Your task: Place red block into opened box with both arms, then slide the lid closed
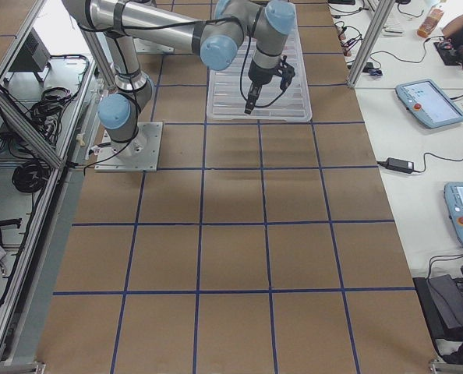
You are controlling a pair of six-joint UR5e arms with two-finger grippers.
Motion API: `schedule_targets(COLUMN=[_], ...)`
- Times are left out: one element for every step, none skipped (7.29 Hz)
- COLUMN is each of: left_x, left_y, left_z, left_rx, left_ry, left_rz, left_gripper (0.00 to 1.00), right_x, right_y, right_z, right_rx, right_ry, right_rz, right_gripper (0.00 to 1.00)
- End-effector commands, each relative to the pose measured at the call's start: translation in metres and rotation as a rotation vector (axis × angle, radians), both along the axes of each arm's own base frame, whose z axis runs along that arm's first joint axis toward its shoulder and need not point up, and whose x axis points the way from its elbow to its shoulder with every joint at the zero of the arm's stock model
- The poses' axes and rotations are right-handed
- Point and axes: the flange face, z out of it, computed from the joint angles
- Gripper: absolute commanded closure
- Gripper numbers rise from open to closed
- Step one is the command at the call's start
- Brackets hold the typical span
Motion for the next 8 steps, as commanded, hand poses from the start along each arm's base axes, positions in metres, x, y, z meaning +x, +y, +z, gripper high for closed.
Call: schedule_targets(left_x=[-0.004, -0.007, -0.007, -0.011, -0.034, -0.037, -0.046, -0.049], left_y=[0.018, 0.027, 0.024, 0.030, 0.045, 0.045, 0.045, 0.057], left_z=[0.043, 0.052, 0.029, 0.009, 0.019, 0.018, 0.002, 0.001], left_rx=[-0.024, -0.044, -0.011, 0.025, -0.002, -0.069, -0.073, -0.084], left_ry=[0.004, 0.021, 0.033, 0.041, 0.029, 0.029, 0.031, 0.018], left_rz=[-0.022, -0.025, -0.013, -0.015, -0.066, -0.078, -0.098, -0.104], left_gripper=[0.00, 0.00, 0.00, 0.00, 0.00, 0.00, 0.00, 0.00], right_x=[-0.059, -0.066, -0.059, -0.054, -0.040, -0.035, -0.027, -0.011], right_y=[-0.002, 0.003, 0.013, 0.011, 0.012, 0.010, 0.006, 0.003], right_z=[-0.038, -0.063, -0.073, -0.081, -0.082, -0.084, -0.086, -0.088], right_rx=[0.019, 0.011, 0.021, 0.017, 0.014, 0.003, -0.025, -0.038], right_ry=[-0.025, -0.032, -0.038, -0.037, -0.043, -0.041, -0.040, -0.055], right_rz=[0.021, 0.001, 0.004, 0.012, 0.031, 0.041, 0.054, 0.080], right_gripper=[0.00, 0.00, 0.00, 0.00, 0.00, 0.01, 0.01, 0.01])
